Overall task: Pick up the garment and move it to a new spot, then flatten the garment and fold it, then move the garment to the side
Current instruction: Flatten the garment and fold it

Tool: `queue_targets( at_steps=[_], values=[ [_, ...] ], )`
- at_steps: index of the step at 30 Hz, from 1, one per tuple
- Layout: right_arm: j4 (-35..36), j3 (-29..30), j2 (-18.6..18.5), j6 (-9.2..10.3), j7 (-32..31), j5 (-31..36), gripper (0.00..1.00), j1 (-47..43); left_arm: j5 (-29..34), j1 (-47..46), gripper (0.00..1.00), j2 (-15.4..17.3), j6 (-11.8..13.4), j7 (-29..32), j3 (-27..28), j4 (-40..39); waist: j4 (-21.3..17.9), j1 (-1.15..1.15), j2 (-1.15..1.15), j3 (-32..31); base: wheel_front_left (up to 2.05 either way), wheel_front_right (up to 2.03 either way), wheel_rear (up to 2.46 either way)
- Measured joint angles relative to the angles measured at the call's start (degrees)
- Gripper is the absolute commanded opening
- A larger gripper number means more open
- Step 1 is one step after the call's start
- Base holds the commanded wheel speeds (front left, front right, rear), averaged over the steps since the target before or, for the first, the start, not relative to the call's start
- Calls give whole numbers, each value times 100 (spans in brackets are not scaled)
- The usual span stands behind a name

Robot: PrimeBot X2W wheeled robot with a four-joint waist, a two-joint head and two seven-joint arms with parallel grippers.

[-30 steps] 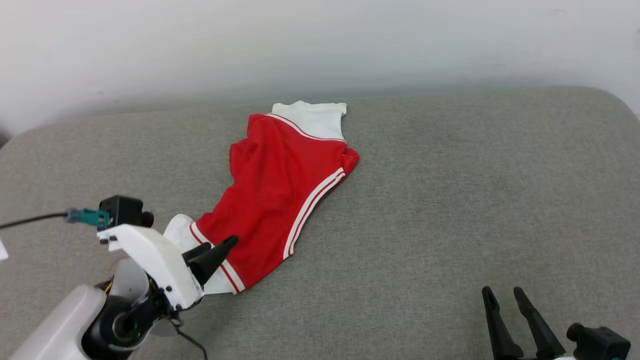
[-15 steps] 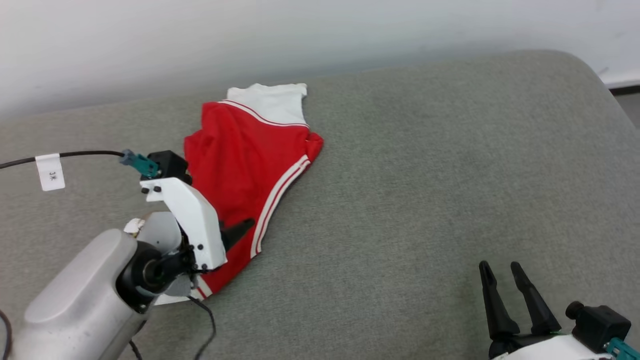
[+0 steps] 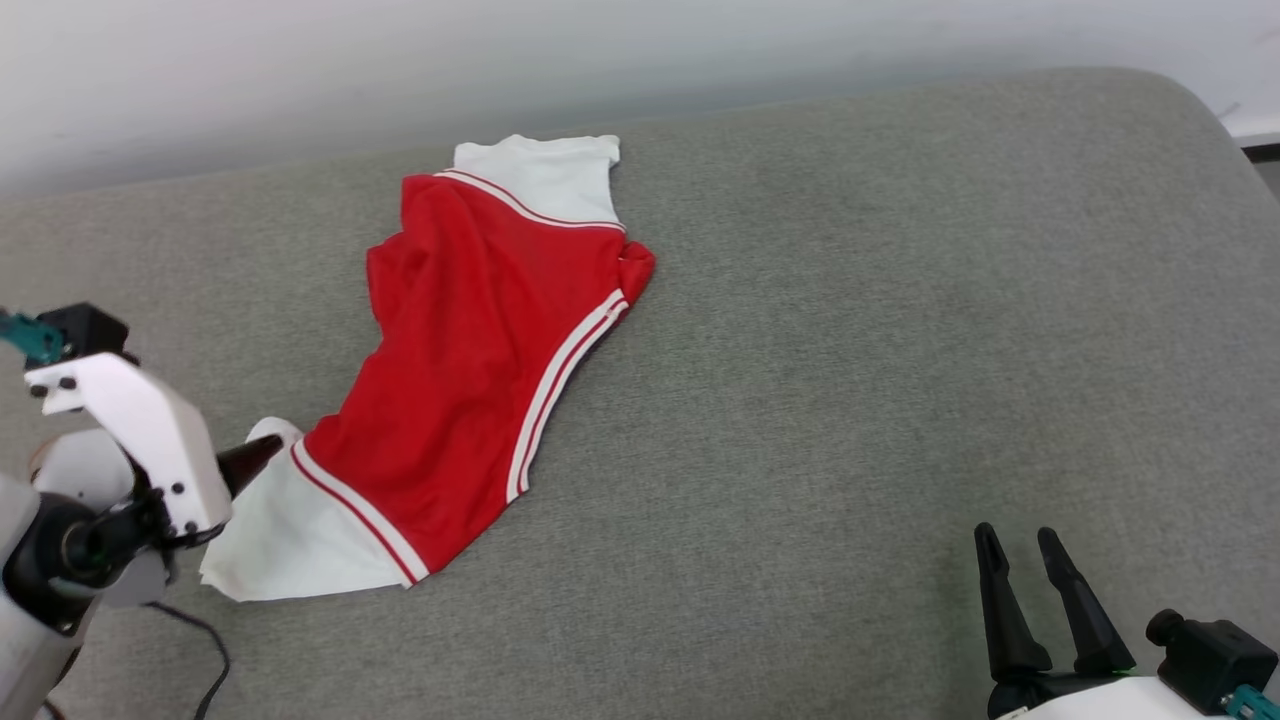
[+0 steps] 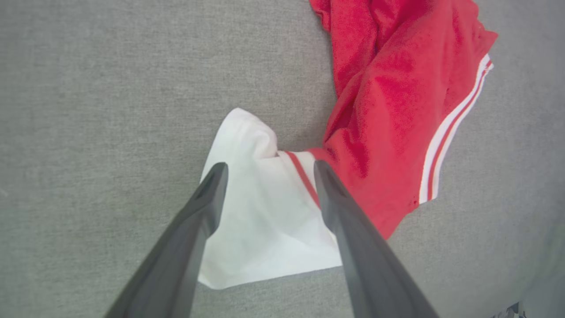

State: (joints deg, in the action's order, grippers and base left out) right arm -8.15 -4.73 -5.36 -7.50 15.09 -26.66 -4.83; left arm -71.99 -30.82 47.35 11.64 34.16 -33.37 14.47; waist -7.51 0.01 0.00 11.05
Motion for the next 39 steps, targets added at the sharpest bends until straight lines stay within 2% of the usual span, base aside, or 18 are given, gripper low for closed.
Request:
queue_targets(
  at_steps=[5, 15, 23, 31, 39],
  values=[
    [-4, -3, -16, 0, 0, 0, 100, 2, -104, 382, 100, 193, 49, 134, -54, -159, 214, 0, 0, -67, 0, 0, 0],
    [-12, -130, -238, 0, 1, -18, 100, -30, -104, 623, 100, 83, 232, 241, -257, -134, 503, 0, 0, -366, 0, 0, 0],
    [-8, -172, -315, 0, 1, -63, 100, -125, -104, 670, 100, -84, 249, 144, -285, 216, 355, 0, 0, -369, 0, 0, 0],
    [-1, -193, -312, 0, 0, -63, 100, -131, -98, 675, 100, -109, 246, 124, -279, 547, 187, 0, 0, -256, 0, 0, 0],
    [5, -153, -276, 0, 0, -53, 100, -107, 26, 529, 100, -291, 146, -21, -334, 806, 155, 0, 0, -136, 0, 0, 0]
  ],
)
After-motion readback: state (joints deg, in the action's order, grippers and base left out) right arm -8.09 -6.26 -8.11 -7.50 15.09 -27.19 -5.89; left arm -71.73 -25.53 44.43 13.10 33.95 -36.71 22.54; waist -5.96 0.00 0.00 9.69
